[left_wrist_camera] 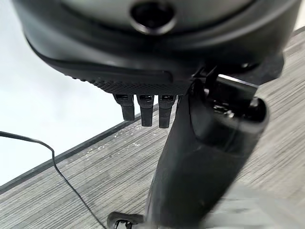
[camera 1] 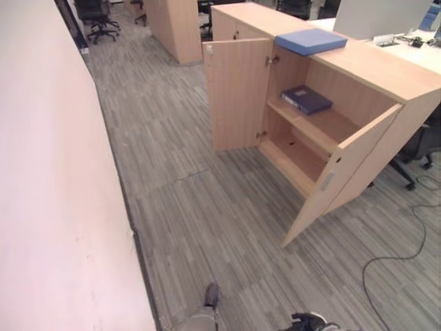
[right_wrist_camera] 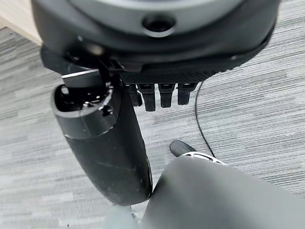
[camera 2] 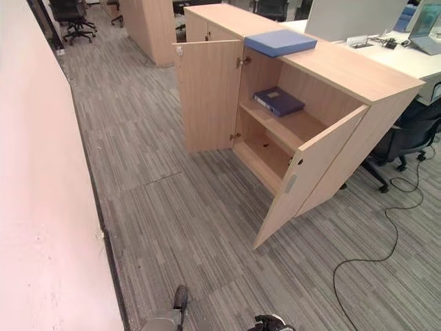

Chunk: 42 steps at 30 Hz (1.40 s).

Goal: Put the empty folder in the office cabinet

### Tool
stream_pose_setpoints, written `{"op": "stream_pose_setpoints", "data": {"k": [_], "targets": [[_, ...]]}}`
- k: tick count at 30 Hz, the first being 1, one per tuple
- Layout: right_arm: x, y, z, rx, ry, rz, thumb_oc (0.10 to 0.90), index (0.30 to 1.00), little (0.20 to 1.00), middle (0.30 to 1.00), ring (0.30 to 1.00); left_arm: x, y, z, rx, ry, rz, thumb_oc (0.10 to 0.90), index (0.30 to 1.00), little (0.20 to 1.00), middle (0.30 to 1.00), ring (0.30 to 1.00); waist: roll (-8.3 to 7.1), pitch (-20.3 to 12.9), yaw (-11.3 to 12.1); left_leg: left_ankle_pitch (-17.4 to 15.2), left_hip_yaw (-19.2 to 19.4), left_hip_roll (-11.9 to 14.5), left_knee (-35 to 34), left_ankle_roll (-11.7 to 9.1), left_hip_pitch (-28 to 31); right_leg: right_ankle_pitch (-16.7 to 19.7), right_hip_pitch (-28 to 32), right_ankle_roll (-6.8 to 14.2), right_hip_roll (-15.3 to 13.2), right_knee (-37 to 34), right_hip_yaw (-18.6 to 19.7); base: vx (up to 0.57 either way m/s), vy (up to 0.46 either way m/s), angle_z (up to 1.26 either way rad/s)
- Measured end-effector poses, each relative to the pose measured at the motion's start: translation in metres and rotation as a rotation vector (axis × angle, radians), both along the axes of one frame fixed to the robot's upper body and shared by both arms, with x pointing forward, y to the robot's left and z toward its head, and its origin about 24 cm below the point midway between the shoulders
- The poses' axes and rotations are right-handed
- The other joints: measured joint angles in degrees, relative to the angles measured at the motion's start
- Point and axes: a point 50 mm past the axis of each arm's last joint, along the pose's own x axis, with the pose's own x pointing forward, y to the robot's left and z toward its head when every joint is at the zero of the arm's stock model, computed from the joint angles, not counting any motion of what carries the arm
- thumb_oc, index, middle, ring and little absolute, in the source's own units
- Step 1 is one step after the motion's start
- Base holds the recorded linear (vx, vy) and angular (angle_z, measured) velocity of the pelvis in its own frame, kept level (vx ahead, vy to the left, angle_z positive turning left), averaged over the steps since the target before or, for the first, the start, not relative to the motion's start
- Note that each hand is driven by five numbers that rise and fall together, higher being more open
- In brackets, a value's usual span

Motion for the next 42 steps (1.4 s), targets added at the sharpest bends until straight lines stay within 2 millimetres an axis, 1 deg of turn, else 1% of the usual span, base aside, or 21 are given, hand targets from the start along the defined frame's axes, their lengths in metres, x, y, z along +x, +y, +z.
{"op": "stream_pose_setpoints", "data": {"k": [2,5,6,7,9,12,14,15,17,19,22,24,26,28,32,34,35,36,39,41,42], "targets": [[-0.014,-0.003,-0.003,-0.003,0.029,-0.012,0.8,0.9,0.9,0.9,0.9,-0.008,-0.005,-0.002,-0.014,0.018,0.005,0.8,0.9,0.9,0.9,0.9,0.18,-1.7,-0.2,-0.6,1.0,0.5,0.1,0.6,0.9,-1.9,1.2,2.0,-1.0,0.0,0.4,0.44,0.242,-0.21],[-0.023,0.001,-0.006,0.007,0.073,-0.028,0.8,0.9,0.9,0.9,0.9,-0.009,-0.005,-0.002,-0.012,0.018,-0.008,0.8,0.9,0.9,0.9,0.9,-1.77,-3.8,0.4,3.6,5.3,-2.7,0.4,6.0,2.9,-4.0,2.8,6.3,-5.6,0.8,1.5,0.32,0.238,-0.28],[-0.023,0.004,-0.006,0.013,0.074,-0.025,0.8,0.9,0.9,0.9,0.9,-0.01,-0.002,-0.001,-0.004,0.022,-0.012,0.8,0.9,0.9,0.9,0.9,-2.58,-4.0,0.5,2.8,6.0,-4.0,0.5,7.7,3.6,-4.2,3.1,7.1,-6.7,1.3,1.3,0.26,0.253,-0.32],[-0.026,0.005,-0.007,0.02,0.083,-0.024,0.8,0.9,0.9,0.9,0.9,-0.006,0.005,0.001,0.019,0.023,-0.055,0.8,0.9,0.9,0.9,0.9,-3.21,-4.4,0.5,1.1,6.9,-6.4,0.5,9.5,4.8,-4.1,3.0,7.4,-9.9,3.8,-0.1,0.25,0.256,-0.15],[-0.024,0.005,-0.006,0.023,0.081,-0.018,0.8,0.9,0.9,0.9,0.9,-0.005,0.011,0.003,0.035,0.016,-0.059,0.8,0.9,0.9,0.9,0.9,-3.09,-4.8,0.9,-0.6,7.3,-7.8,0.6,9.7,5.4,-4.6,1.9,8.0,-11.4,6.9,-0.6,0.26,0.294,-0.09],[-0.013,0.005,-0.004,0.02,0.056,-0.001,0.8,0.9,0.9,0.9,0.9,0.01,0.014,0.005,0.048,-0.039,-0.071,0.8,0.9,0.9,0.9,0.9,-1.04,-5.4,1.6,-3.1,8.6,-9.2,0.2,11.7,6.9,-5.6,-4.8,10.9,-14.9,21.4,-0.8,0.21,0.369,-0.2],[-0.001,0.001,-0.001,0.009,0.02,0.013,0.8,0.9,0.9,0.9,0.9,0.015,0.008,0.004,0.029,-0.051,-0.09,0.8,0.9,0.9,0.9,0.9,1.04,-5.4,1.8,-4.5,9.3,-10.2,0.0,13.7,8.9,-2.4,-12.4,12.4,-17.9,38.8,-0.3,0.24,0.308,-0.08],[0.003,-0.004,0.001,-0.001,0.002,0.014,0.8,0.9,0.9,0.9,0.9,0.017,0.002,0.004,0.017,-0.056,-0.111,0.8,0.9,0.9,0.9,0.9,2.2,-5.5,1.3,-6.1,9.0,-11.4,0.0,14.7,10.8,0.5,-16.0,12.4,-21.8,48.6,-1.9,0.28,0.258,0.09],[0.005,-0.002,0.002,-0.008,-0.006,0.026,0.8,0.9,0.9,0.9,0.9,0.018,0.0,0.003,0.016,-0.057,-0.141,0.8,0.9,0.9,0.9,0.9,2.64,-5.7,2.2,-7.8,8.8,-13.4,-0.1,16.5,13.7,0.7,-18.9,12.9,-26.1,52.8,-5.0,0.28,0.174,-0.02],[0.016,0.001,0.004,-0.021,-0.034,0.075,0.8,0.9,0.9,0.9,0.9,0.021,-0.001,0.003,0.015,-0.062,-0.159,0.8,0.9,0.9,0.9,0.9,3.47,-5.9,2.0,-8.5,7.7,-13.5,0.2,17.3,14.6,-3.2,-22.4,11.5,-24.6,49.0,-7.0,0.15,-0.009,0.2],[0.033,0.004,0.01,-0.019,-0.083,0.108,0.8,0.9,0.9,0.9,0.9,0.024,-0.005,0.003,0.008,-0.074,-0.172,0.8,0.9,0.9,0.9,0.9,4.12,-4.9,0.6,-8.2,5.7,-12.5,0.5,16.0,15.5,-2.9,-26.5,11.3,-18.1,33.4,-7.9,0.22,-0.045,0.43],[0.039,0.007,0.011,-0.012,-0.106,0.114,0.8,0.9,0.9,0.9,0.9,0.019,-0.007,0.002,0.004,-0.057,-0.196,0.8,0.9,0.9,0.9,0.9,4.45,-4.1,0.4,-10.0,4.5,-12.4,0.4,13.8,17.0,0.4,-28.3,11.2,-14.8,24.2,-9.2,0.24,-0.069,0.32],[0.042,0.01,0.012,-0.003,-0.116,0.104,0.8,0.9,0.9,0.9,0.9,0.009,-0.009,0.001,-0.003,-0.033,-0.196,0.8,0.9,0.9,0.9,0.9,3.92,-3.5,0.5,-11.4,4.0,-12.8,0.3,13.8,19.1,5.8,-29.4,10.3,-12.6,18.0,-11.3,0.3,-0.088,0.21],[0.038,0.008,0.011,0.008,-0.11,0.045,0.8,0.9,0.9,0.9,0.9,-0.006,-0.008,-0.001,-0.007,0.0,-0.158,0.8,0.9,0.9,0.9,0.9,2.85,-3.1,0.0,-13.0,1.9,-13.8,0.2,13.7,21.9,10.6,-28.2,11.3,-11.0,7.5,-14.6,0.41,-0.14,0.39],[0.031,0.005,0.008,0.015,-0.092,-0.023,0.8,0.9,0.9,0.9,0.9,-0.018,-0.005,-0.002,-0.008,0.039,-0.125,0.8,0.9,0.9,0.9,0.9,2.37,-3.4,0.0,-15.9,0.1,-13.8,0.2,10.6,24.6,13.3,-26.6,9.7,-10.4,7.3,-19.1,0.36,-0.125,0.25],[0.023,0.003,0.006,0.008,-0.071,-0.027,0.8,0.9,0.9,0.9,0.9,-0.023,-0.005,-0.002,-0.007,0.05,-0.109,0.8,0.9,0.9,0.9,0.9,3.3,-4.1,-0.7,-16.4,-1.0,-12.2,0.8,9.7,26.0,16.0,-24.6,5.0,-8.6,6.4,-19.1,0.43,-0.153,0.36],[0.023,0.003,0.006,0.009,-0.071,-0.029,0.8,0.9,0.9,0.9,0.9,-0.025,-0.005,-0.002,-0.01,0.054,-0.103,0.8,0.9,0.9,0.9,0.9,3.95,-4.5,-0.9,-16.6,-1.4,-11.2,1.2,9.4,26.4,15.5,-23.5,4.1,-7.5,5.5,-18.8,0.53,-0.195,0.43],[0.021,0.003,0.005,0.005,-0.065,-0.021,0.8,0.9,0.9,0.9,0.9,-0.022,-0.004,-0.002,-0.007,0.048,-0.1,0.8,0.9,0.9,0.9,0.9,3.7,-4.8,-0.8,-16.7,-1.1,-10.9,2.9,8.3,26.3,15.6,-22.4,-0.4,-7.0,5.1,-18.7,0.3,-0.114,0.23],[0.024,-0.003,0.007,-0.022,-0.073,0.008,0.8,0.9,0.9,0.9,0.9,-0.011,-0.009,-0.002,-0.006,0.022,-0.126,0.8,0.9,0.9,0.9,0.9,3.29,-4.8,-0.7,-18.0,-0.2,-10.4,11.5,5.2,22.8,13.8,-20.7,-1.8,-6.8,4.7,-17.6,0.25,-0.119,0.01],[0.022,-0.009,0.008,-0.037,-0.08,-0.012,0.8,0.9,0.9,0.9,0.9,0.005,-0.006,0.0,0.013,-0.012,-0.149,0.8,0.9,0.9,0.9,0.9,2.44,-4.4,-0.7,-20.8,3.7,-6.5,11.7,3.8,20.9,12.6,-18.9,-2.0,-6.5,4.1,-17.1,0.24,-0.183,0.08],[0.022,-0.014,0.009,-0.04,-0.084,-0.054,0.8,0.9,0.9,0.9,0.9,0.021,-0.005,0.002,0.029,-0.055,-0.159,0.8,0.9,0.9,0.9,0.9,3.04,-4.4,-1.0,-18.3,4.1,-3.2,11.5,2.7,19.0,11.0,-18.9,-0.8,-6.0,5.5,-17.0,0.22,-0.206,-0.07]]}}
